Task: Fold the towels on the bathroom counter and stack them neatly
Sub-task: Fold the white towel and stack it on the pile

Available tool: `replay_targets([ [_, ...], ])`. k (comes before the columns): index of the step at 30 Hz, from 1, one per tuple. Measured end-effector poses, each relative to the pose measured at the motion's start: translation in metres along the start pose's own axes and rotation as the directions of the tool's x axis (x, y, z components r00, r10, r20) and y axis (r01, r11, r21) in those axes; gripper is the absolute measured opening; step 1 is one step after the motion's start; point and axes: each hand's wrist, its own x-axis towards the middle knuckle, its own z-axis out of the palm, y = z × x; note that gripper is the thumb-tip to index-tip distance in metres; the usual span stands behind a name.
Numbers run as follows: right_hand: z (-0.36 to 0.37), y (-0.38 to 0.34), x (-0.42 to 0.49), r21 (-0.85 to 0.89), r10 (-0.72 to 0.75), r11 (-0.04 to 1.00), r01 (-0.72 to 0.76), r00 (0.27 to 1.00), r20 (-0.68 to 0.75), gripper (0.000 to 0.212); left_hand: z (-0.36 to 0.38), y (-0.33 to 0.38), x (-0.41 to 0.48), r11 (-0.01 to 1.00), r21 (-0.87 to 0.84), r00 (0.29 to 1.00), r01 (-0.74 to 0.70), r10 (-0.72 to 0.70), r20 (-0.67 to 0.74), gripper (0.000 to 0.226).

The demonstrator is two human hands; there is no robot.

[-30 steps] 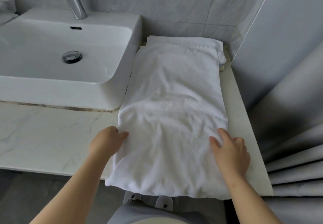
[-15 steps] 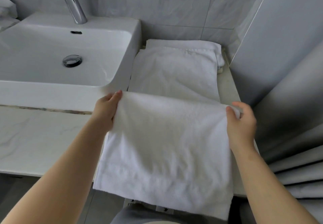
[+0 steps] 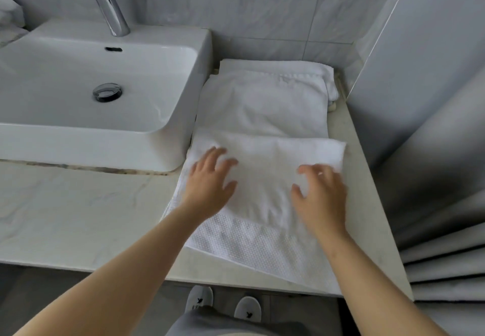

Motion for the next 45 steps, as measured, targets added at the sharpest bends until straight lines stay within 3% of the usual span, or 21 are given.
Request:
replay_targets([
  [3,0.011,-0.003,-0.019,0.11,-0.089,0.993,0.049,0.91,0.405,0.025,0.017,-0.007,-0.015,0.995,0.086,0.963,-0.049,0.024,0.27,0.068],
  [5,0.016,0.002,-0.024,0.115,-0.085,0.993,0.042,0.912,0.401,0.024,0.024,-0.012,-0.019,0.992,0.117,0.956,-0.054,0.017,0.293,0.08],
  [7,0.017,0.001,-0.03,0.138,-0.1,0.989,0.055,0.934,0.344,0.019,0.025,-0.013,-0.022,0.986,0.149,0.975,-0.076,0.043,0.218,0.069],
  [10,0.019,-0.001,-0.045,0.192,-0.238,0.963,0.189,0.932,0.275,0.019,0.024,-0.009,-0.028,0.978,0.166,0.989,-0.129,0.14,-0.057,0.032],
  [13,0.017,-0.002,-0.061,0.237,-0.363,0.927,0.291,0.854,0.372,0.031,0.026,-0.008,-0.04,0.981,0.109,0.976,-0.158,0.172,-0.131,0.026],
  [16,0.01,0.002,-0.062,0.216,-0.389,0.921,0.323,0.764,0.514,0.056,0.022,-0.01,-0.044,0.996,0.03,0.996,-0.083,0.083,-0.009,0.035],
  [20,0.007,0.0,-0.059,0.161,-0.393,0.916,0.366,0.751,0.531,0.058,0.009,-0.011,-0.05,0.992,-0.02,0.939,-0.127,0.127,0.319,0.086],
  [24,0.018,-0.003,-0.064,0.128,-0.39,0.921,0.368,0.864,0.318,0.033,0.006,-0.017,-0.06,0.946,0.113,0.882,-0.303,0.234,0.409,0.103],
  [27,0.019,-0.006,-0.061,0.083,-0.4,0.916,0.391,0.887,0.232,0.025,0.007,-0.02,-0.061,0.931,0.172,0.914,-0.321,0.257,0.313,0.075],
  [30,0.016,-0.009,-0.058,0.044,-0.357,0.933,0.357,0.906,0.229,0.037,0.007,-0.015,-0.059,0.923,0.174,0.937,-0.343,0.322,0.137,0.039],
  [31,0.016,-0.01,-0.057,0.023,-0.344,0.937,0.348,0.913,0.22,0.04,0.009,-0.012,-0.059,0.926,0.173,0.941,-0.337,0.324,0.097,0.037],
  [37,0.009,-0.003,-0.052,-0.117,-0.295,0.941,0.316,0.941,0.166,0.041,-0.007,0.003,-0.042,0.94,0.3,0.986,-0.161,0.14,0.09,0.039],
  [41,-0.015,0.012,-0.035,-0.153,-0.167,0.975,0.162,0.986,-0.021,0.027,-0.029,0.009,-0.021,0.953,0.298,0.988,-0.058,0.011,0.157,0.027],
  [44,-0.033,0.016,-0.022,-0.191,-0.076,0.981,0.033,0.972,-0.224,0.004,-0.044,0.011,-0.004,0.937,0.349,0.999,0.031,-0.027,-0.017,0.022],
  [45,-0.036,0.018,-0.018,-0.207,-0.037,0.978,-0.019,0.965,-0.26,0.01,-0.048,0.009,0.002,0.938,0.342,0.995,0.063,-0.034,-0.09,0.021],
])
